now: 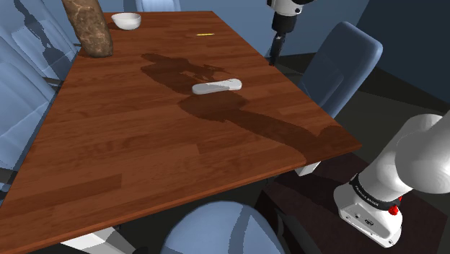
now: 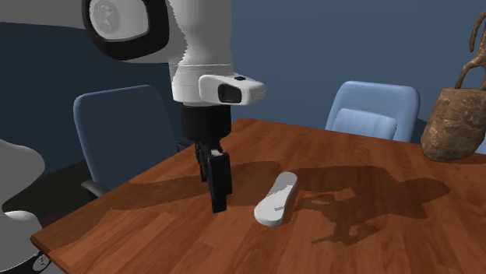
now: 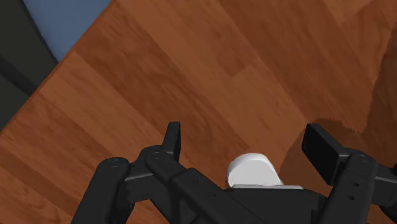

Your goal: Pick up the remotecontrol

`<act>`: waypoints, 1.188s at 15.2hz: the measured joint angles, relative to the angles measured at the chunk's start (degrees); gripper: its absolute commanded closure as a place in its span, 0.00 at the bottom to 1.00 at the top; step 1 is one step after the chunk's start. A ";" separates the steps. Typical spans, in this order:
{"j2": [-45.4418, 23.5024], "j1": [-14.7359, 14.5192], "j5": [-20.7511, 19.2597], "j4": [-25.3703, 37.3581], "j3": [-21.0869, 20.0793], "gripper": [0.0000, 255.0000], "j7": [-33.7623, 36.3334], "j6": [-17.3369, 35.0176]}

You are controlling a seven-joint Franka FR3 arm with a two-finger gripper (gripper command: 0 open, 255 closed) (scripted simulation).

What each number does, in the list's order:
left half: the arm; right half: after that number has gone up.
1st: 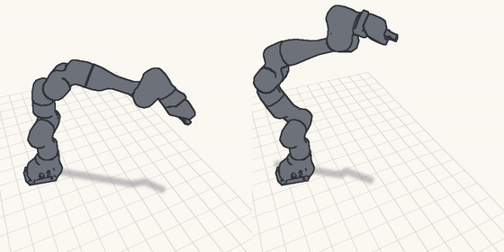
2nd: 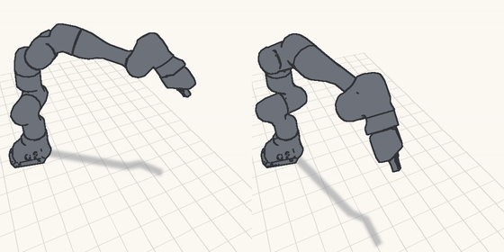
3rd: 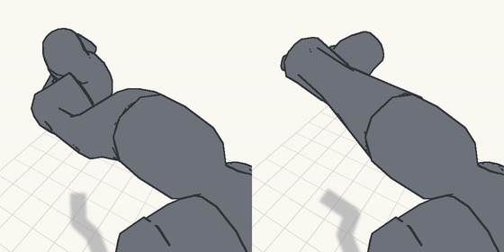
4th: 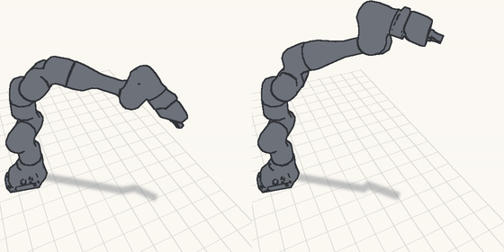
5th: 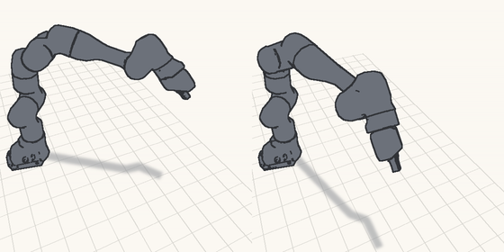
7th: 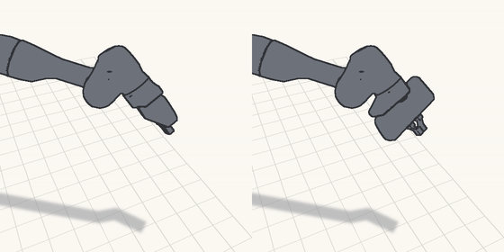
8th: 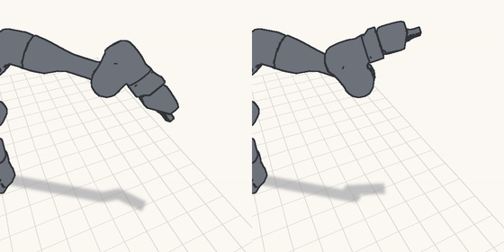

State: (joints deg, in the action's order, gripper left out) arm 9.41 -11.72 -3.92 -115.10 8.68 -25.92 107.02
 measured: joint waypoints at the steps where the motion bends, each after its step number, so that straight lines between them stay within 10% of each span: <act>1: -2.13 -0.47 0.42 1.59 -0.14 0.00 -1.71 0.53; 18: -29.38 -6.18 3.23 25.59 -7.07 0.00 -25.80 2.98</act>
State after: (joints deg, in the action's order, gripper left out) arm -19.97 -17.90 -0.70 -89.51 1.61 -51.72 110.00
